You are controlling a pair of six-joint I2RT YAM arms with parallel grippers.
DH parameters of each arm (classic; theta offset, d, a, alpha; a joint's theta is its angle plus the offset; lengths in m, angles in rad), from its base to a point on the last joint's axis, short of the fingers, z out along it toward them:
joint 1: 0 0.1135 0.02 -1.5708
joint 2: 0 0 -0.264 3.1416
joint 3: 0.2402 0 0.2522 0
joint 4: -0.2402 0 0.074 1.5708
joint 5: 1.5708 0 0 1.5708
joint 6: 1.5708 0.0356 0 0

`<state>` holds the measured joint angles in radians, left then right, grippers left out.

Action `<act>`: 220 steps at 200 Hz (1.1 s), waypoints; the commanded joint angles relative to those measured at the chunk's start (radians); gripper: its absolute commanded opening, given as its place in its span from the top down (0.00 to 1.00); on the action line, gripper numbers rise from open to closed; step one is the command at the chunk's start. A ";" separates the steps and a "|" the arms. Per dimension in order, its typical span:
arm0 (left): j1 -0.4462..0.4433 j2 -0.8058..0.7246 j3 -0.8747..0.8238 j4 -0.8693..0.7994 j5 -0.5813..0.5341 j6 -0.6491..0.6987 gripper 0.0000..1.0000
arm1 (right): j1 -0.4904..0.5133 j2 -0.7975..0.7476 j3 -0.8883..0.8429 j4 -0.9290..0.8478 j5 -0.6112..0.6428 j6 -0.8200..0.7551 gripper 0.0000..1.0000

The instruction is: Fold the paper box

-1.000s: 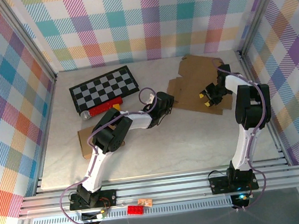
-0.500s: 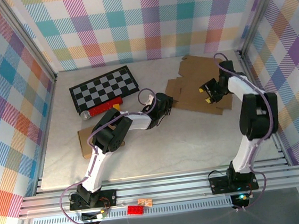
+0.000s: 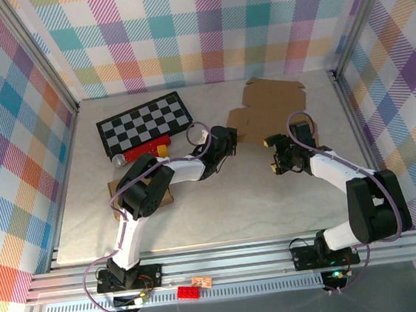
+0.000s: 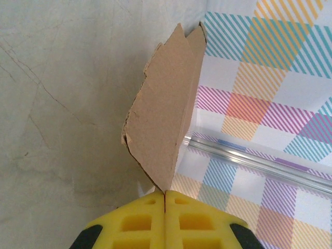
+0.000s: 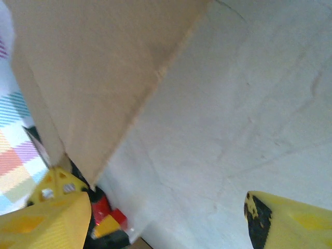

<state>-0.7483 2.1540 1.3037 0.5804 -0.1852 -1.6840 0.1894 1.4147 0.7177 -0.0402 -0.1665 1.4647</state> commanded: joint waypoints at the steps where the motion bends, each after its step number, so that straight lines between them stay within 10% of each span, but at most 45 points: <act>1: -0.011 -0.068 -0.032 0.040 -0.013 -0.039 1.00 | 0.001 0.019 0.008 0.169 0.071 0.073 0.23; 220: -0.048 -0.142 -0.119 0.095 -0.004 -0.094 1.00 | -0.037 0.018 0.028 0.222 0.145 0.128 0.76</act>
<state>-0.7856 2.0613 1.1992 0.6144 -0.1848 -1.7580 0.1638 1.4441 0.7181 0.1719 -0.0334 1.5929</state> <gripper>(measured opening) 0.040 0.251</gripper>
